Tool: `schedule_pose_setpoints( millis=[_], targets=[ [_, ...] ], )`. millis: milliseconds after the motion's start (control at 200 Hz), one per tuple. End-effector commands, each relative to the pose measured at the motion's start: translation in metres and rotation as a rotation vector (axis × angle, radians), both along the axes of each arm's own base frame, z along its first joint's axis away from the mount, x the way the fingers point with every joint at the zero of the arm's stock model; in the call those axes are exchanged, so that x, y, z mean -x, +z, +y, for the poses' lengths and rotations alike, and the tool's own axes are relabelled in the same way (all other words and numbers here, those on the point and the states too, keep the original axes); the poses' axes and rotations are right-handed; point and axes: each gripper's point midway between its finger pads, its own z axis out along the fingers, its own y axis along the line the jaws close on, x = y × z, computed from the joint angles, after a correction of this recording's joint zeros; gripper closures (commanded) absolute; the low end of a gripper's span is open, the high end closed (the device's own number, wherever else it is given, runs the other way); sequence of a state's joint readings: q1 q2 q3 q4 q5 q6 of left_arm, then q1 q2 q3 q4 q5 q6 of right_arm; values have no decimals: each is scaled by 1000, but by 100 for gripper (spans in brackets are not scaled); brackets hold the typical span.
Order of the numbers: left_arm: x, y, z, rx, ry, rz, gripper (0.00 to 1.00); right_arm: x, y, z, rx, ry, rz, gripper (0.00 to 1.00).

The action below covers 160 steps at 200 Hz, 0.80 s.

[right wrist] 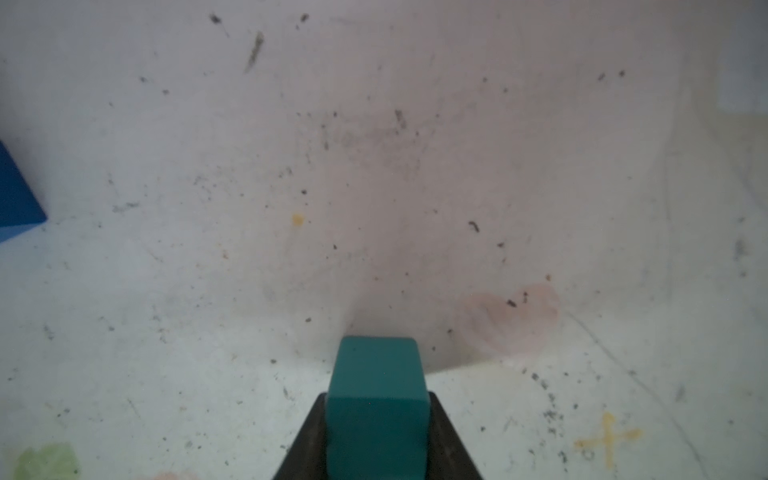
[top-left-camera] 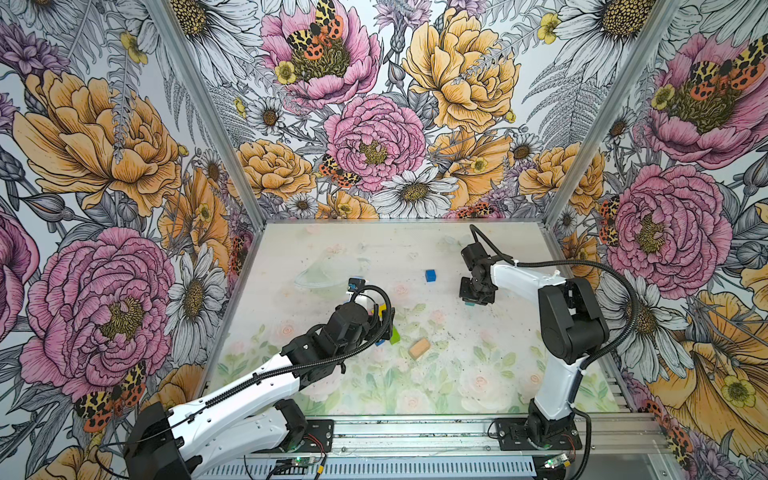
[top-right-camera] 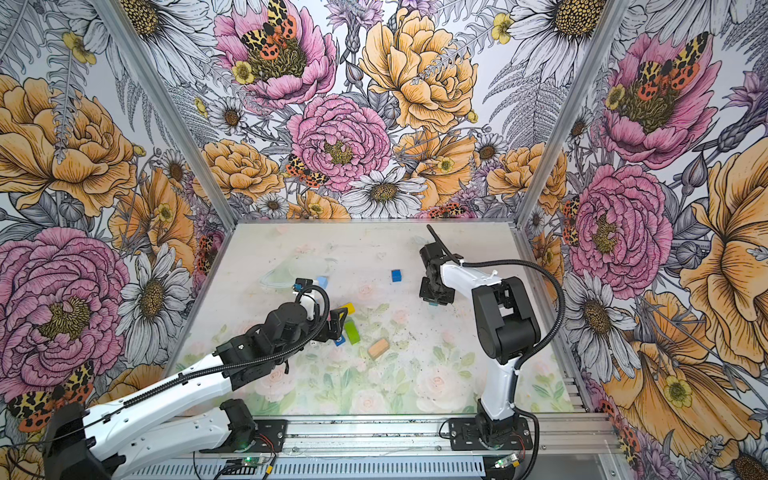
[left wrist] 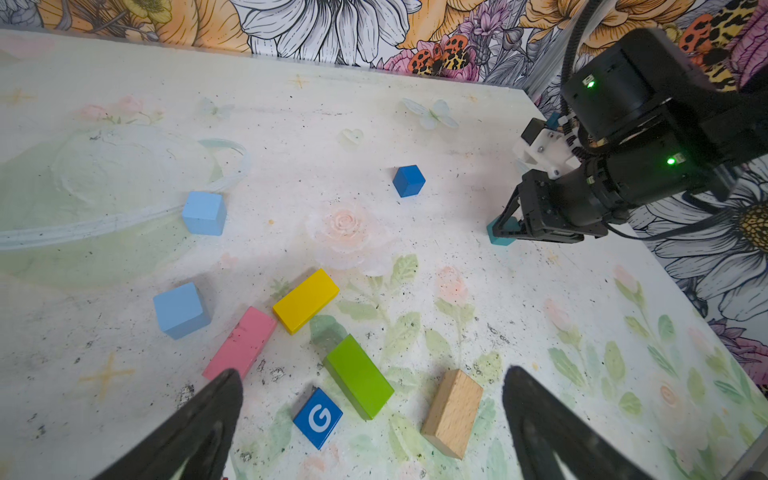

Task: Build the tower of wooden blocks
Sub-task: 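Carry the teal cube and place it beside the dark blue cube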

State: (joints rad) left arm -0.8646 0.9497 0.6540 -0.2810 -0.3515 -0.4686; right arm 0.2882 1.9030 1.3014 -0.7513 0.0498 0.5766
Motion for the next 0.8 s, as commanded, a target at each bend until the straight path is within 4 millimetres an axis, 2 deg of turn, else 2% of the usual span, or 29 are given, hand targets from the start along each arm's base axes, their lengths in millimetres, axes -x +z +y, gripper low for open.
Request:
schedule_pose_setpoints(
  millis=[0, 160, 325, 475, 795],
  targets=[
    [-10, 17, -1, 23, 12, -46, 1, -23, 14, 8, -16, 57, -44, 72],
    [-15, 15, 0, 17, 17, -35, 1, -50, 24, 20, -41, 101, -83, 72],
    [-19, 13, 3, 5, 27, -30, 1, -71, 24, 38, -101, 141, -95, 72],
    [-20, 11, 8, 2, 44, -25, 1, -81, 23, 52, -147, 178, -96, 71],
    [-23, 7, 13, 1, 60, -17, 1, -94, 22, 64, -172, 209, -108, 69]
  ],
)
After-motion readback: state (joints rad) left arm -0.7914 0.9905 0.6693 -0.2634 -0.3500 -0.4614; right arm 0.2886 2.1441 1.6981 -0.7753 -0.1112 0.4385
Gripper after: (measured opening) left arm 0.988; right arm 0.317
